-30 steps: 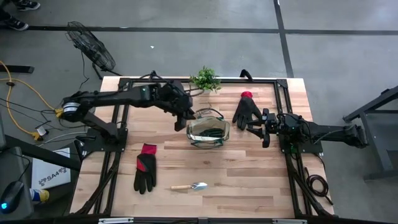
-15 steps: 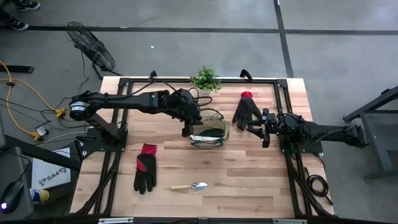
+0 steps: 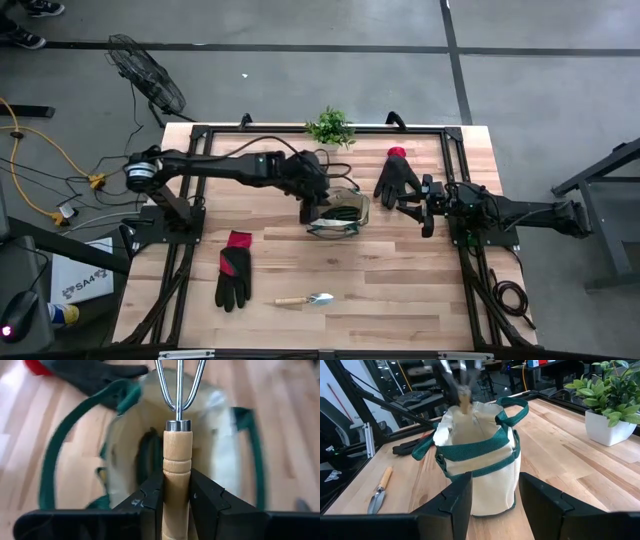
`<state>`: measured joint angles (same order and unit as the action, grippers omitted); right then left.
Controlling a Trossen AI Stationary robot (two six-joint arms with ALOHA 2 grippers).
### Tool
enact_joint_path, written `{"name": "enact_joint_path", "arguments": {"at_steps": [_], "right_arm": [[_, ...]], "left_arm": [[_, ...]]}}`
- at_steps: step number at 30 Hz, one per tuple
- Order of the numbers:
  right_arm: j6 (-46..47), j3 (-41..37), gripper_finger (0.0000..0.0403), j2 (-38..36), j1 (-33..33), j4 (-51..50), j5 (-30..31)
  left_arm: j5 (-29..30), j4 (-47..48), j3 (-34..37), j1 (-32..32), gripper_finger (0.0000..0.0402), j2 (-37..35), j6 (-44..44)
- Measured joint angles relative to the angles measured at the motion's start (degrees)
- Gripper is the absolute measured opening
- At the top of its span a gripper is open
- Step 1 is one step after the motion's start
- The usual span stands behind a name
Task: Pick & Place Garden tools in Gardening bag
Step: Put the brown hand rake into the gardening bag
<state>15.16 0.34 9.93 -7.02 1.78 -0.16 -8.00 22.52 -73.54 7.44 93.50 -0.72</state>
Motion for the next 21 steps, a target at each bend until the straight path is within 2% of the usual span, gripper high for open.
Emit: {"name": "enact_joint_path", "arguments": {"at_steps": [21], "right_arm": [[0.0, 0.0, 0.0153, 0.31, 0.01, 0.07, 0.02]], "left_arm": [[1.52, 4.31, 0.02, -0.09, 0.0063, 4.6, 2.58]]}}
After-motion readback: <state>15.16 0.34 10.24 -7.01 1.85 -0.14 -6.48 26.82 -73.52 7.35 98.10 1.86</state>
